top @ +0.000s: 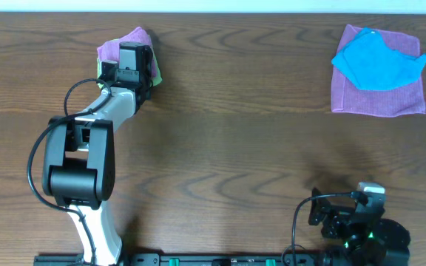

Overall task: Fold the cloth
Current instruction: 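Lower the purple square onto the green towel and open the left gripper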

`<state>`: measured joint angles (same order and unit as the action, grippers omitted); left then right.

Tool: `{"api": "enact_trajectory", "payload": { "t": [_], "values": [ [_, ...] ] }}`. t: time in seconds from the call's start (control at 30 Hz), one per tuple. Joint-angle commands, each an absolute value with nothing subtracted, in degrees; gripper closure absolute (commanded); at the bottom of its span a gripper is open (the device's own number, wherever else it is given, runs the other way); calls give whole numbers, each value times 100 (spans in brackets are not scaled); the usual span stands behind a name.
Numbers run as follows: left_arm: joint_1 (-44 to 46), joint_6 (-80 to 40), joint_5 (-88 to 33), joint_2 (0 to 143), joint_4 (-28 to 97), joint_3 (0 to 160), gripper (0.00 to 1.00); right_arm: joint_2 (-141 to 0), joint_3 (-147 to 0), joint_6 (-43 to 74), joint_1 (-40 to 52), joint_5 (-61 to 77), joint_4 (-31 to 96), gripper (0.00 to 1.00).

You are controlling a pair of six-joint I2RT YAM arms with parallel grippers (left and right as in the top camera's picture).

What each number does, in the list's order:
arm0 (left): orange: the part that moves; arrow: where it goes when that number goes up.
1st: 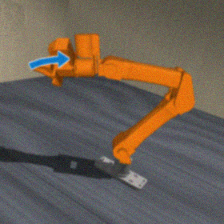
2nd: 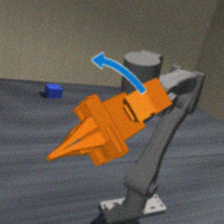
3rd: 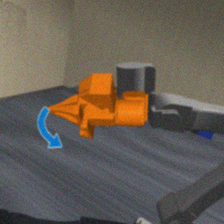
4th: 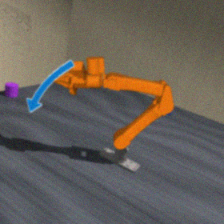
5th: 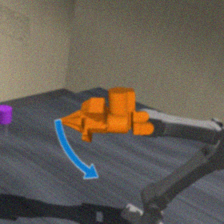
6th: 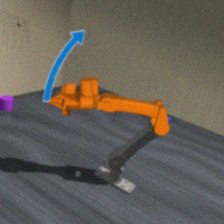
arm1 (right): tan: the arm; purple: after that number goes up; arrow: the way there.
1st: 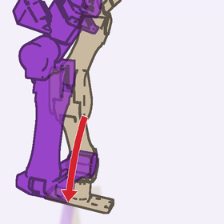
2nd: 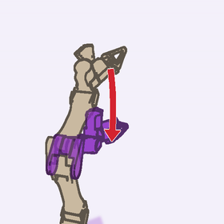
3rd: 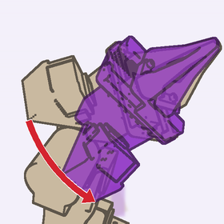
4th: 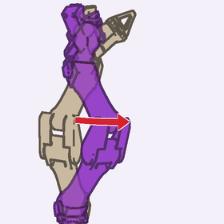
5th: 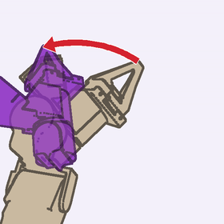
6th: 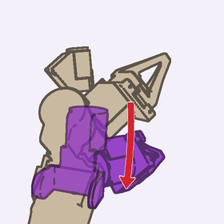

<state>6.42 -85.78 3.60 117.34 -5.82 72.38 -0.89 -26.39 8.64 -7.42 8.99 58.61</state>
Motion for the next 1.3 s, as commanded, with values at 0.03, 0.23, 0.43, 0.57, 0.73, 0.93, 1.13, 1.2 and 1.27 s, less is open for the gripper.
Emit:
{"api": "enact_trajectory", "payload": {
  "t": [0.03,0.23,0.43,0.57,0.73,0.93,1.13,1.2,1.27],
  "values": [
    [633,-8503,156,11719,-934,7293,5,-43,-2633,919,-709,880,5854,1],
    [528,-7520,143,11684,-1959,7293,5,-43,-2633,919,-709,880,5854,1],
    [436,-7524,148,11511,-1396,7293,5,-43,-2633,919,-709,880,5852,1],
    [395,-7520,185,11319,-814,7293,5,-43,-2633,919,-709,880,5854,1],
    [370,-7516,163,11137,-617,7293,5,-43,-2633,919,-709,880,5854,1],
    [373,-7483,130,10630,276,7293,5,-43,-2633,919,-709,880,5854,1],
    [377,-6921,-3,9714,1839,7293,5,-43,-2633,919,-709,880,5854,1],
    [425,-6423,-45,9384,2202,7293,5,-43,-2633,917,-709,880,5854,1],
    [548,-5804,-119,9115,2683,7293,5,-43,-2633,919,-709,880,5854,1]
  ]
}}
